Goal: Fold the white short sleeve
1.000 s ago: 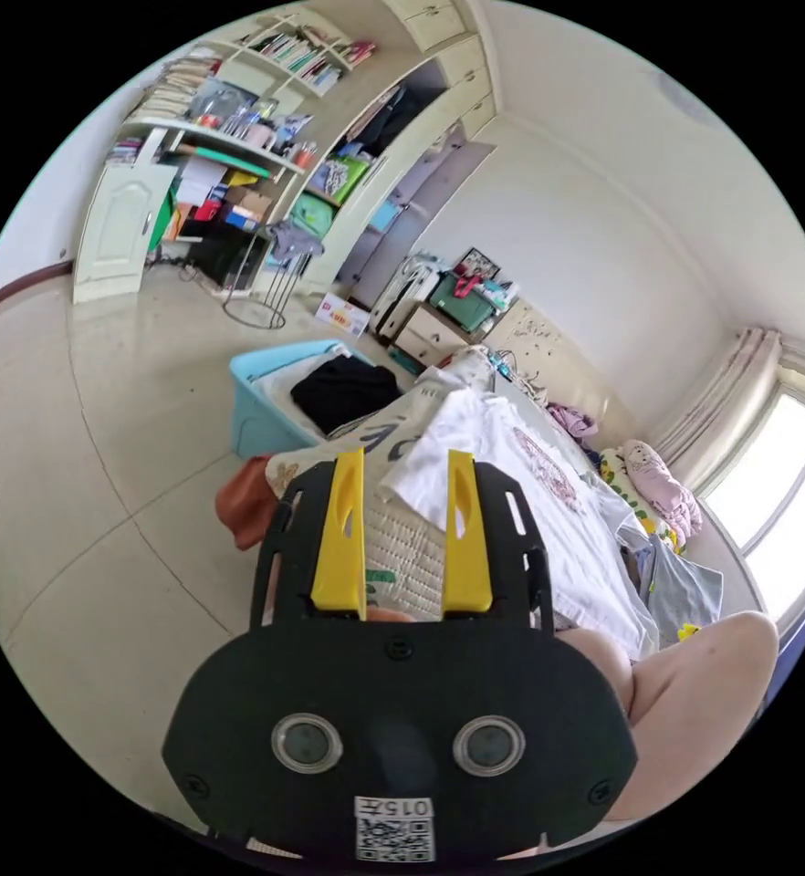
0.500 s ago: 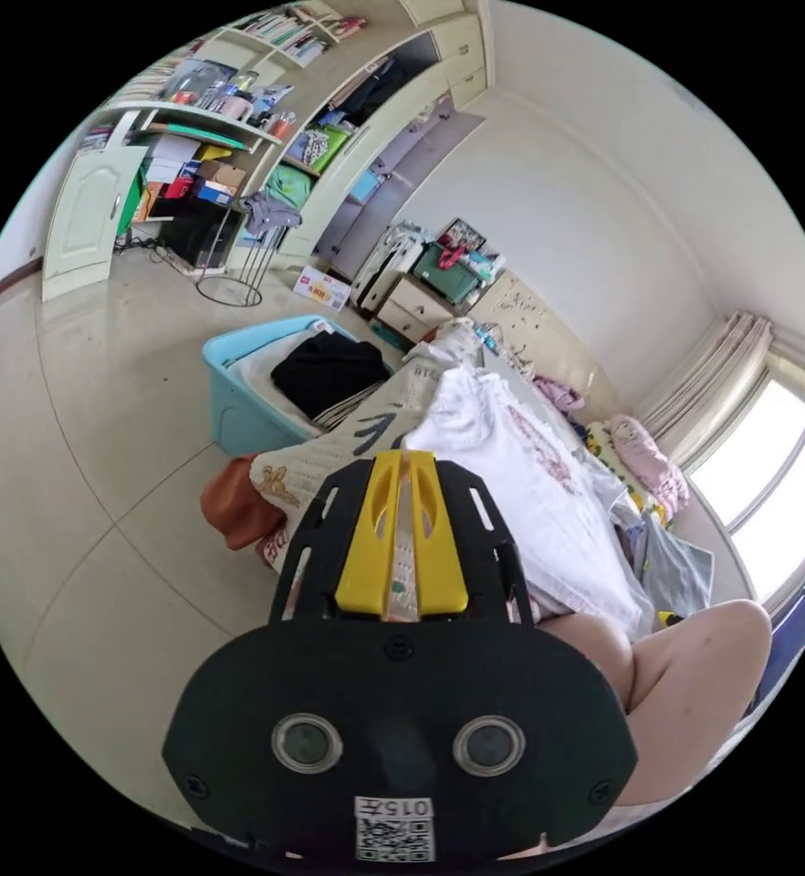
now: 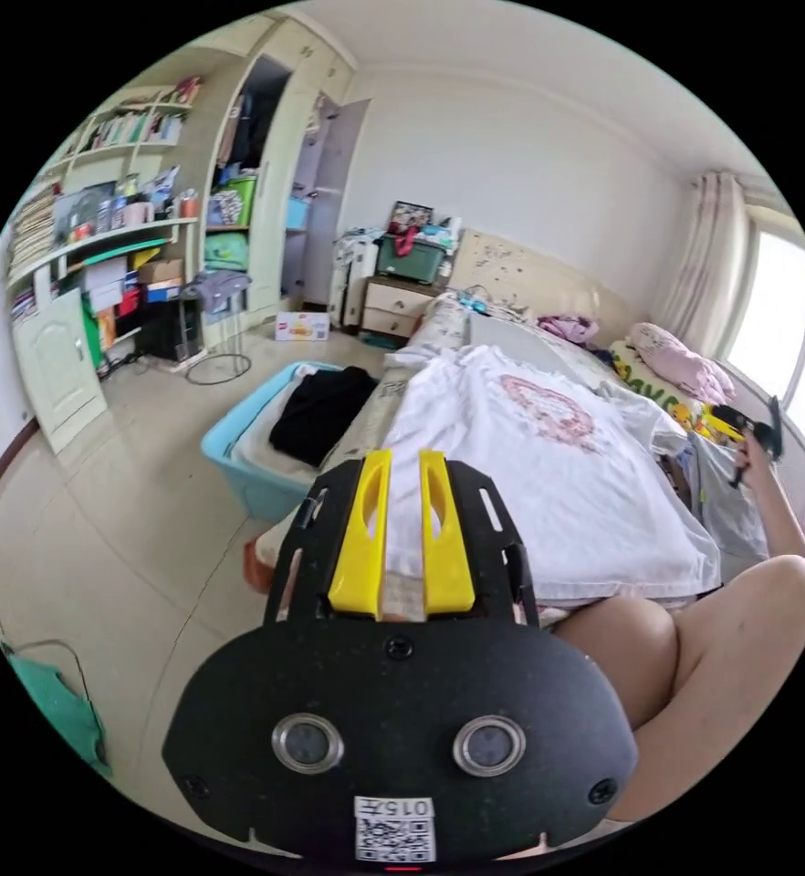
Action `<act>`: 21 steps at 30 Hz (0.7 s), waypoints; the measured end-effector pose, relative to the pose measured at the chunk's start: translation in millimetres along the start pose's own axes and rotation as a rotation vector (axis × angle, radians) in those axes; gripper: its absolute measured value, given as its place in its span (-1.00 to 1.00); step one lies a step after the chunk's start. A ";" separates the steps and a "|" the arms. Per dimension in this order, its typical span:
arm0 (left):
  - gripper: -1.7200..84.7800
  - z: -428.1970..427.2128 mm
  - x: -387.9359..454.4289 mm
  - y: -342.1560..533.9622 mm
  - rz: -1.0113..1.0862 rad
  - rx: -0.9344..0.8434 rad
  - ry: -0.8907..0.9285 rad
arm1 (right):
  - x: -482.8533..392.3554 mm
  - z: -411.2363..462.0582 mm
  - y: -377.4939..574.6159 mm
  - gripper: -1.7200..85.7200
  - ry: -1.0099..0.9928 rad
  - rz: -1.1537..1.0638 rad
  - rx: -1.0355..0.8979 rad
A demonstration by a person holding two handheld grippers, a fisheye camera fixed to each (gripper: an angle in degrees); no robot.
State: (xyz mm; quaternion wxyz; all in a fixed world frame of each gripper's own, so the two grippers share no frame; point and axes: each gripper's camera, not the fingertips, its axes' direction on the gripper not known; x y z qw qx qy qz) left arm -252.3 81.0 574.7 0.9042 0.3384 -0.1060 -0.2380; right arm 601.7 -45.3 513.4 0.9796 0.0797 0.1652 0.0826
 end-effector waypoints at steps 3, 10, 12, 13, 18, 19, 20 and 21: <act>-0.82 8.7 34.1 -18.8 0.060 0.015 0.134 | 10.5 67.2 -43.0 -0.67 0.043 0.082 -0.087; -0.83 88.1 122.1 -29.3 0.306 -0.185 0.439 | 24.0 157.2 -77.7 -0.85 0.260 0.224 -0.194; -0.84 101.1 131.0 -23.2 0.324 -0.218 0.459 | 23.5 158.6 -80.6 -0.87 0.307 0.229 -0.158; -0.84 106.5 133.7 -19.2 0.328 -0.234 0.467 | 18.6 156.4 -81.8 -0.88 0.291 0.202 -0.120; -0.85 115.7 131.9 -8.2 0.316 -0.263 0.483 | -70.2 156.4 -61.1 -0.89 0.004 -0.332 -0.142; -0.85 117.0 131.4 -9.3 0.311 -0.268 0.487 | -95.3 166.2 -43.8 -0.89 -0.042 -0.500 -0.250; -0.84 117.8 132.3 -12.7 0.310 -0.266 0.489 | -112.3 178.2 -24.2 -0.88 -0.039 -0.625 -0.359; -0.84 118.2 133.6 -15.4 0.313 -0.264 0.490 | -116.7 183.2 -15.2 -0.88 -0.018 -0.661 -0.391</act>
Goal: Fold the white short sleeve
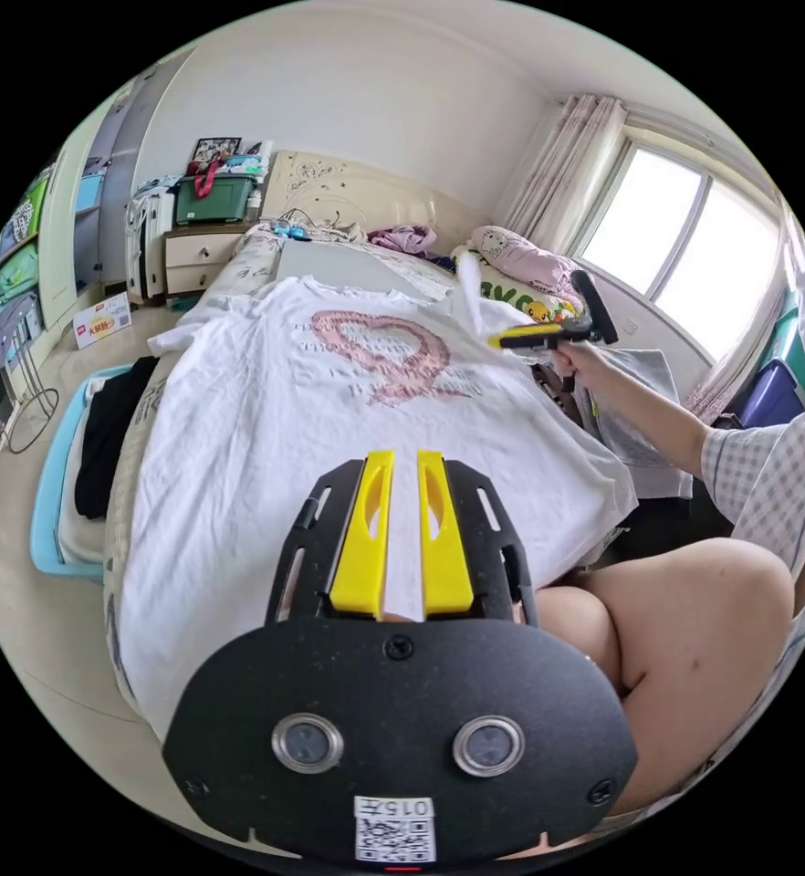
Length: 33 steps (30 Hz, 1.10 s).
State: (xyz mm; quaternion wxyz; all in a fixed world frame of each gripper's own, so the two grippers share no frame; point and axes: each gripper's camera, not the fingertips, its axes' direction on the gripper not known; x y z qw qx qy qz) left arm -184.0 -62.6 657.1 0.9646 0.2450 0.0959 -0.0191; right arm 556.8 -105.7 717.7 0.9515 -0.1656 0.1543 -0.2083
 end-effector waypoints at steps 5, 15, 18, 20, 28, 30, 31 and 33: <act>-0.79 21.2 10.0 -65.3 0.077 0.002 0.040 | -2.8 17.3 28.1 -0.85 0.028 -0.026 -0.053; -0.74 177.8 1.9 -240.9 -0.004 -0.113 0.088 | 57.8 -43.8 45.1 -0.75 -0.046 0.116 0.002; -0.72 237.0 15.1 -281.8 0.034 -0.218 -0.011 | 67.8 -36.6 47.7 -0.73 -0.058 0.136 -0.037; -0.71 274.0 19.9 -308.4 -0.015 -0.244 0.031 | 67.8 -27.0 43.9 -0.72 -0.021 0.127 -0.088; -0.80 370.8 65.0 -328.2 0.104 -0.387 -0.149 | 65.3 -20.9 41.7 -0.90 0.037 0.096 -0.140; -0.90 376.1 72.4 -331.1 0.112 -0.374 -0.130 | 67.4 -21.9 41.9 -0.93 0.043 0.103 -0.140; -0.91 379.8 76.6 -333.0 0.113 -0.376 -0.126 | 69.0 -22.7 42.4 -0.94 0.044 0.107 -0.143; -0.92 381.2 86.3 -334.9 0.139 -0.347 -0.147 | 71.7 -23.7 43.2 -0.95 0.066 0.117 -0.153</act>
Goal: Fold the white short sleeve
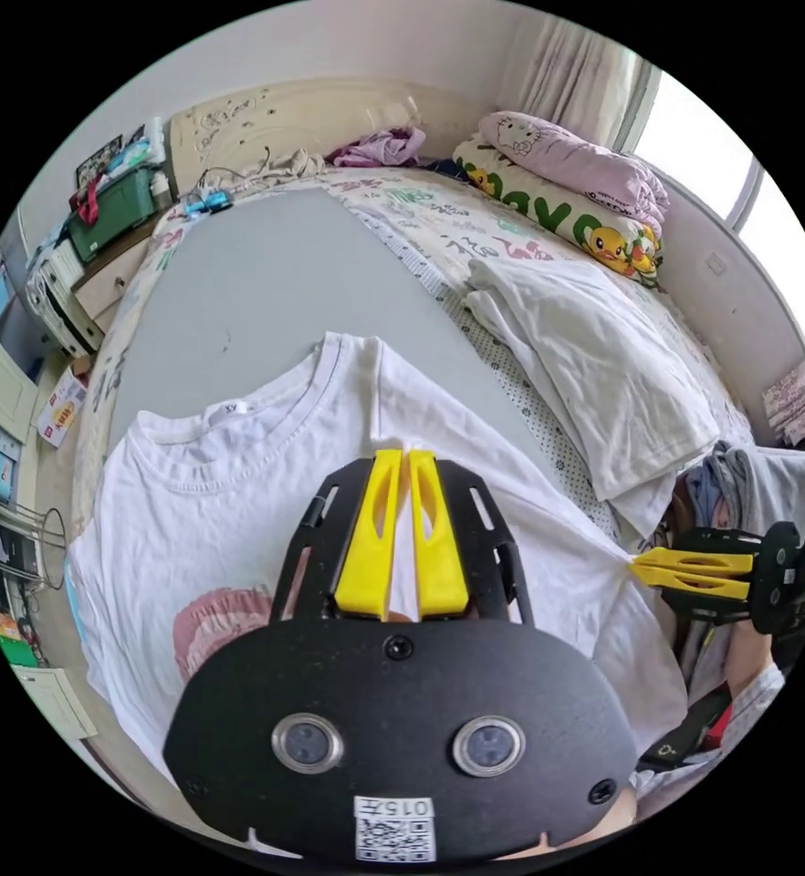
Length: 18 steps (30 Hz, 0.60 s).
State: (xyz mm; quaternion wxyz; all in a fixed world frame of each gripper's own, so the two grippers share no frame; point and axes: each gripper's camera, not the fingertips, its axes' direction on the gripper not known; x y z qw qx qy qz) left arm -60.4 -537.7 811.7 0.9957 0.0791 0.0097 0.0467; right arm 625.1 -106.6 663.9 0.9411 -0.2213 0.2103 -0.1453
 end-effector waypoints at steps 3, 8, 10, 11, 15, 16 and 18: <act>-0.88 -0.5 13.2 -1.2 0.031 0.039 -0.064 | 1.5 3.9 0.7 -0.94 0.093 0.016 -0.030; -0.77 -5.9 -0.9 19.7 0.021 0.018 -0.065 | 11.8 -11.1 7.2 -0.73 0.073 0.050 0.020; -0.77 -23.1 -16.2 38.8 0.014 0.057 -0.003 | 10.5 -31.7 16.0 -0.75 -0.016 0.011 0.123; -0.76 -33.0 -28.7 54.4 0.003 0.067 0.015 | 6.0 -42.5 22.4 -0.76 -0.076 -0.038 0.190; -0.76 -47.3 -64.4 103.0 0.011 0.018 0.086 | -11.4 -35.6 20.7 -0.74 -0.207 -0.161 0.154; -0.76 -49.4 -72.9 117.2 0.011 0.001 0.096 | -17.0 -25.0 17.2 -0.74 -0.209 -0.181 0.108; -0.78 -51.6 -82.7 134.8 0.015 -0.012 0.128 | -24.4 -10.1 13.6 -0.75 -0.176 -0.195 0.051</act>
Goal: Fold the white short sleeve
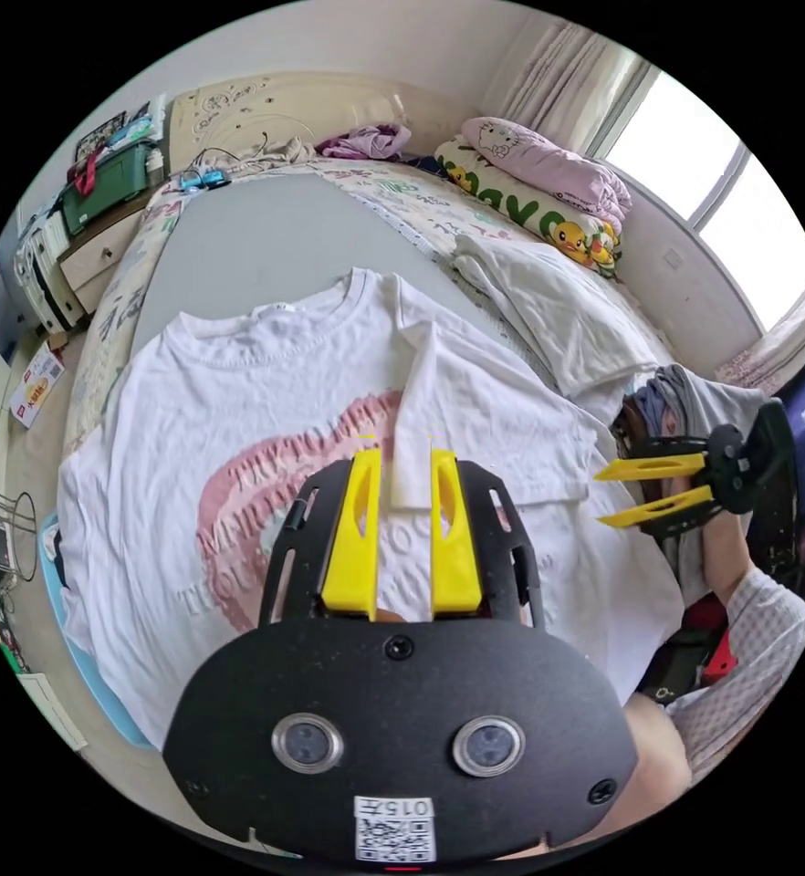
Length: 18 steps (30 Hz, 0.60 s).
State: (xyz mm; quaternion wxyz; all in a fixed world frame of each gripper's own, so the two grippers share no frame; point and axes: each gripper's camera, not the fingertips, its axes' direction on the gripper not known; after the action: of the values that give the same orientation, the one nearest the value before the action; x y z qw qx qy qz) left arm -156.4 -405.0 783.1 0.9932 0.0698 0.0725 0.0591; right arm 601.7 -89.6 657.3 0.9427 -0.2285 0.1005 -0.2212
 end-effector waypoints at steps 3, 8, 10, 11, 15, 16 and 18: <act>-0.85 3.1 -8.9 15.3 0.018 -0.032 0.066 | -2.1 14.6 -1.7 -0.84 0.091 0.010 -0.050; -0.95 0.5 -19.5 22.6 0.050 -0.044 0.095 | 8.4 8.0 4.5 -0.87 0.079 0.022 -0.034; -0.95 -9.3 -21.7 27.8 0.064 -0.023 0.113 | 12.8 2.5 6.7 -0.87 0.064 0.024 -0.025; -0.95 -16.1 -23.9 31.9 0.068 -0.013 0.123 | 15.8 -1.6 8.0 -0.87 0.055 0.024 -0.018; -0.93 -33.7 -37.8 46.3 0.041 0.021 0.105 | 25.5 -9.3 10.8 -0.87 0.025 0.028 0.002; -0.89 -35.1 -42.2 50.0 0.034 0.019 0.071 | 29.1 -7.6 10.8 -0.87 0.018 0.039 -0.004; -0.83 -31.3 -49.2 54.4 0.017 0.002 0.044 | 32.0 -3.4 10.4 -0.87 0.015 0.043 -0.017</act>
State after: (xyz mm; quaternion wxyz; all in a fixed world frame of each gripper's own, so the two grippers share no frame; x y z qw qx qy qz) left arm -215.3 -353.7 767.1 0.9907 0.0703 0.0937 0.0691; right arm 632.9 -97.4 646.6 0.9446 -0.2327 0.1142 -0.2016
